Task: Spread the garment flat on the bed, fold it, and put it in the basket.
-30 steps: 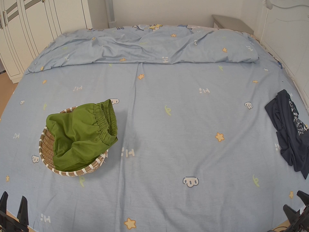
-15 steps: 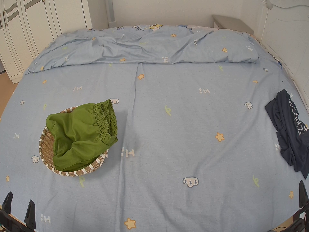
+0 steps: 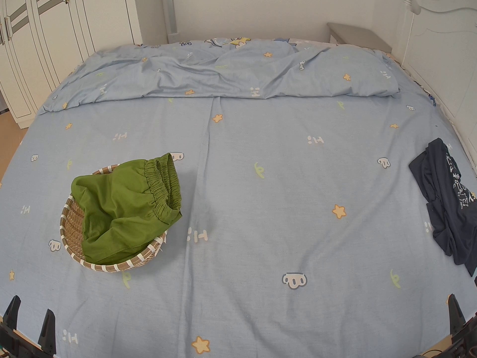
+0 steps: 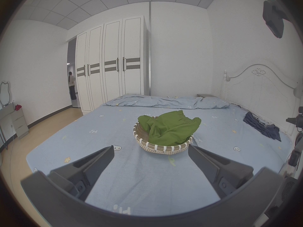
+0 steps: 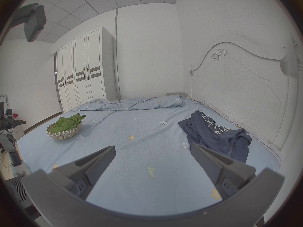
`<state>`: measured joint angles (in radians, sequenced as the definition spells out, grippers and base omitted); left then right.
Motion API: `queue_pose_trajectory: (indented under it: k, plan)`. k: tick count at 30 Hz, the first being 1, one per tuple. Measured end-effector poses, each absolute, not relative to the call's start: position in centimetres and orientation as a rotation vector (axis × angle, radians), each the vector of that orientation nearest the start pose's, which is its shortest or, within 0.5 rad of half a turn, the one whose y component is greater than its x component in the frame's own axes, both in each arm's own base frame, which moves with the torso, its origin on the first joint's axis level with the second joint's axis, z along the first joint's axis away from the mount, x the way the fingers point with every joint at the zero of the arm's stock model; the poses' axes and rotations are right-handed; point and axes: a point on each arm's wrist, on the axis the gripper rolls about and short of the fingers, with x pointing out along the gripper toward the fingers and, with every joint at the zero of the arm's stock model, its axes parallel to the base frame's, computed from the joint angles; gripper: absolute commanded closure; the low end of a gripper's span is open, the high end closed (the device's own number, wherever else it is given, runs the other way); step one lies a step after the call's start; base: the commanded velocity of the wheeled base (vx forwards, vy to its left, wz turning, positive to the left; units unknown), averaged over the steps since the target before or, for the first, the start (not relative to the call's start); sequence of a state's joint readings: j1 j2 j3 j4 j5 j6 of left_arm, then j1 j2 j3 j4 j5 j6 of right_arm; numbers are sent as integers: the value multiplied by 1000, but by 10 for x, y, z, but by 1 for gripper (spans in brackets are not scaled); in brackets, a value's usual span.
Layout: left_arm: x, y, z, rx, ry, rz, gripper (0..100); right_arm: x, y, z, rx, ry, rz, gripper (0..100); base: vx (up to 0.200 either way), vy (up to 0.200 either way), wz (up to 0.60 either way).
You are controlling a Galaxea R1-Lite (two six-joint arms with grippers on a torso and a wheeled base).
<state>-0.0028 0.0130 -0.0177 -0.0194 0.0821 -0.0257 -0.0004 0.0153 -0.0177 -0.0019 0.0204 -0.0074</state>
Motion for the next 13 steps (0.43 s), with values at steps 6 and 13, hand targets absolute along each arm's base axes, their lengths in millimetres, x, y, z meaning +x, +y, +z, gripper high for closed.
queue_pose_trajectory:
  k: [6,13]
  plan:
    - [-23,0,81,8,-9,16,0,-23,0,81,-8,-6,19,0,0,0,0]
    - [-23,0,81,20,-3,-3,0,-23,0,81,-6,-6,19,0,0,0,0]
